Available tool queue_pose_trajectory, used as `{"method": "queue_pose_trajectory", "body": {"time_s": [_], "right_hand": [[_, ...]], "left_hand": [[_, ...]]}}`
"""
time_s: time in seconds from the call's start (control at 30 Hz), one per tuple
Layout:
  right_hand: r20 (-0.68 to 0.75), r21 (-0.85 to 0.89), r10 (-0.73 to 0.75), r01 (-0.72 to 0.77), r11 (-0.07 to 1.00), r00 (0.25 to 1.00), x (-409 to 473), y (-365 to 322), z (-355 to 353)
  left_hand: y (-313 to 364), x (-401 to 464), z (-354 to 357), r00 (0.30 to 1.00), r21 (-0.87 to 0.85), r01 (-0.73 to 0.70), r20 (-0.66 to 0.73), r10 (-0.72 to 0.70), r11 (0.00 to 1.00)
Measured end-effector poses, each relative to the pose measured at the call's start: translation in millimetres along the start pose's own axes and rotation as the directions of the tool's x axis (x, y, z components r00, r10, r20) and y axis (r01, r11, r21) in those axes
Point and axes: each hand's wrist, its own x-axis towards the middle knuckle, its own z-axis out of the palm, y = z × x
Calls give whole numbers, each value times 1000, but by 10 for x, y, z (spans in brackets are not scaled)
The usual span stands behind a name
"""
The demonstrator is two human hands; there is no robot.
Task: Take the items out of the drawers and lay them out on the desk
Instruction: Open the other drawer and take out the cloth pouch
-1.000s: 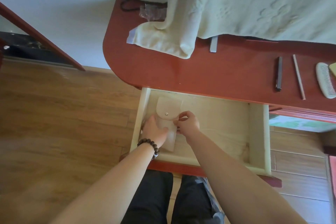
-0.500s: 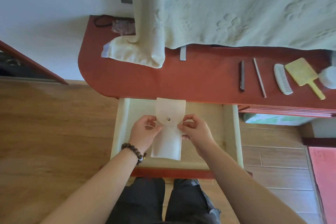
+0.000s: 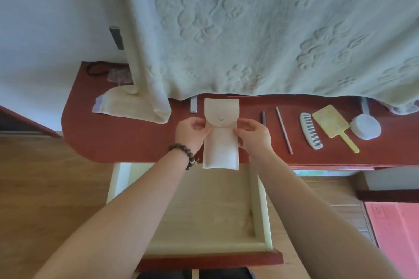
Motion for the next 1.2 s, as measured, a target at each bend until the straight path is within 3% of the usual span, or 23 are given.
{"method": "queue_pose_trajectory", "body": {"time_s": [0.2,0.63,0.73,0.97,1.2], "right_hand": [[59,-48,97,-94,994,994,344,4,55],[105,-174,42,-23,984,994,434,14,31],[134,-289,-18,57,956,991,346,-11,-75],[204,-336,-153,216,917,967,-416,87,-359],[34,-374,-166,167,912,985,-1567,957,-351]], "left_hand": [[-130,357,51,997,62,46,55,-50,997],[-126,296,23,999,127,26,25,-30,991],[-113,110,-90,1000,189,6,-16,-3,982],[-177,-742,-398,991,223,-58,-104,83,973],[-893,-1835,-785,953,351,-148,-199,228,925]]}}
